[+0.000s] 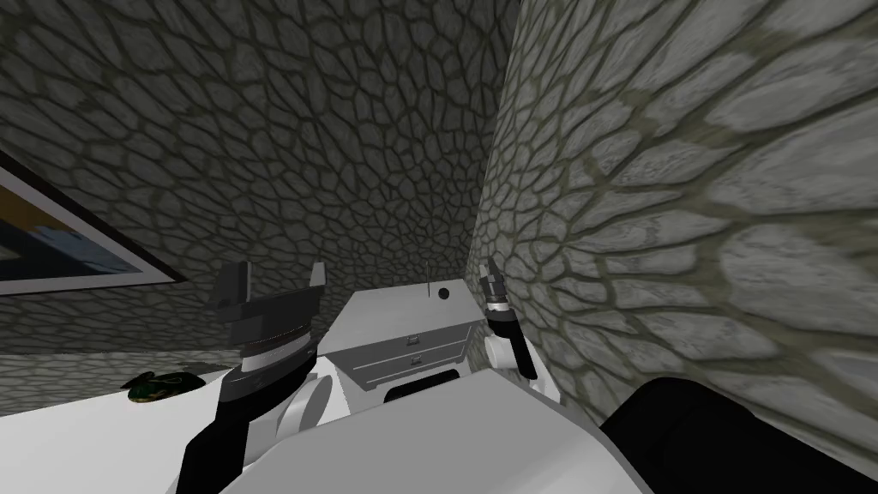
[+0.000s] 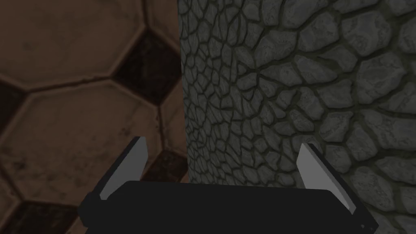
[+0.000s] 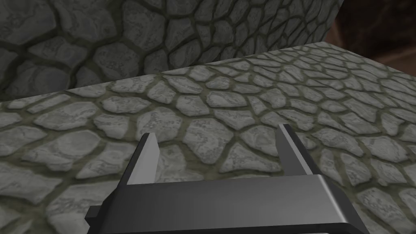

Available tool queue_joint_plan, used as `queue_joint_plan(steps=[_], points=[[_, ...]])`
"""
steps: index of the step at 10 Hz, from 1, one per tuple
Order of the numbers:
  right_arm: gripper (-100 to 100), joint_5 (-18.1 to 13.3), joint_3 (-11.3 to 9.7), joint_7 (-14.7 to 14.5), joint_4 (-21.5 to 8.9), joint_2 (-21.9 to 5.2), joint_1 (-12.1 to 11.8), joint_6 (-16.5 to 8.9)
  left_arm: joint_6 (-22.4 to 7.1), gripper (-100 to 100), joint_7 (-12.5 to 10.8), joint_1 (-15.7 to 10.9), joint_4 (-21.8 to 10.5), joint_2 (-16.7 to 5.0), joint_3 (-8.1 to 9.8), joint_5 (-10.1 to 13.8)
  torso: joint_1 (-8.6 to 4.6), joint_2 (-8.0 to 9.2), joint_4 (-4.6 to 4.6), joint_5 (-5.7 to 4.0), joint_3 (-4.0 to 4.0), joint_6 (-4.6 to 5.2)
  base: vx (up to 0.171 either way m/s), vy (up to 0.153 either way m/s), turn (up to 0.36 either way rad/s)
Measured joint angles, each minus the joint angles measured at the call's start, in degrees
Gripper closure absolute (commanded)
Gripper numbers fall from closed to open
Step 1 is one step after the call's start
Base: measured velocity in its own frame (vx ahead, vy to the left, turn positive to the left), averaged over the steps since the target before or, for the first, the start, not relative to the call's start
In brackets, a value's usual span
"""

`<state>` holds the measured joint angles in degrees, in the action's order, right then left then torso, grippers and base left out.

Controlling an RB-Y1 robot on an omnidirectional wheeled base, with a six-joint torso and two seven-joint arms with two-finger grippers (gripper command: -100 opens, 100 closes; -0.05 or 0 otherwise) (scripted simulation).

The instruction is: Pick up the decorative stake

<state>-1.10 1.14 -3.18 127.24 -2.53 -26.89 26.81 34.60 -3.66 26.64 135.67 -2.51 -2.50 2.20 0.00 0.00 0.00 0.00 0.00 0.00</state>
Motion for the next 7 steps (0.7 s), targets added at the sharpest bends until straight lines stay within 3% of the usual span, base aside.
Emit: queue_joint_plan(steps=[3, 7], points=[[-100, -0.8, 3.0, -2.6, -1.5, -2.8, 2.6, -1.5, 0.0, 0, 0.0, 0.0, 0.0, 0.0, -0.01, 0.0, 0.43, 0.77, 0.18, 0.09, 0.45, -0.01, -0.198, 0.113, 0.037], [-100, -2.0, 8.4, -7.5, -4.8, -5.1, 6.6, -4.0, 0.0, 0, 0.0, 0.0, 0.0, 0.0, -0.01, 0.0, 0.47, 0.78, 0.18, 0.11, 0.45, -0.01, -0.184, 0.129, 0.085]])
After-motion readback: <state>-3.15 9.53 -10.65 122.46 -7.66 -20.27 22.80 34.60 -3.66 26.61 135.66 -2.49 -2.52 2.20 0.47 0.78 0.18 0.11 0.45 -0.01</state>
